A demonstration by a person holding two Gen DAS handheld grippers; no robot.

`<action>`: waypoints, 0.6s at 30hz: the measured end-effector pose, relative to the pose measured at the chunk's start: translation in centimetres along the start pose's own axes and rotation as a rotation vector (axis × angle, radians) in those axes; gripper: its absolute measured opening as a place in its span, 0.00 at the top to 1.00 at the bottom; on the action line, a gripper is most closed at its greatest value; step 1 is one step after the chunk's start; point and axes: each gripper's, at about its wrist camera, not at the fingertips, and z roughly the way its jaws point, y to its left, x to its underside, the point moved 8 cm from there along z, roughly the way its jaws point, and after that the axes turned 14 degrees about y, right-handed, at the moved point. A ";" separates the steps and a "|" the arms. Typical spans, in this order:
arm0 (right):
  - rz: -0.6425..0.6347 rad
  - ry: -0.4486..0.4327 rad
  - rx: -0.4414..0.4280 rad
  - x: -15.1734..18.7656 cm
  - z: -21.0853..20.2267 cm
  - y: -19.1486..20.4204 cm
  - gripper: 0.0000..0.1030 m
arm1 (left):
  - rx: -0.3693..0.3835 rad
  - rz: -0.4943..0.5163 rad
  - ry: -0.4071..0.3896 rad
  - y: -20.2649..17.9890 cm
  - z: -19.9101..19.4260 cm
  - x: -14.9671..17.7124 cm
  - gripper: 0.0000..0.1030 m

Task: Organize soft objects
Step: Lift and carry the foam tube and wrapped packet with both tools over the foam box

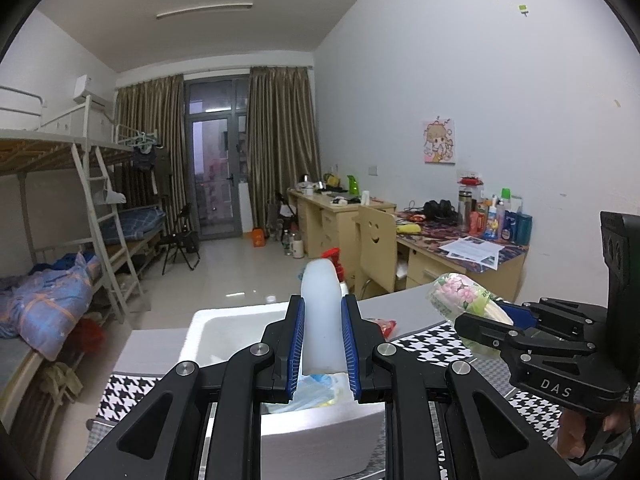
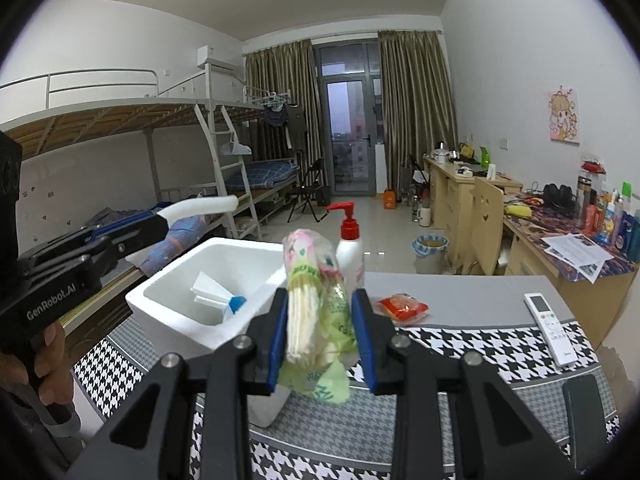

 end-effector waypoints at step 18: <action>-0.046 0.031 -0.053 -1.7 2.1 4.3 0.65 | -0.071 -0.043 -0.008 3.3 -0.6 1.0 0.81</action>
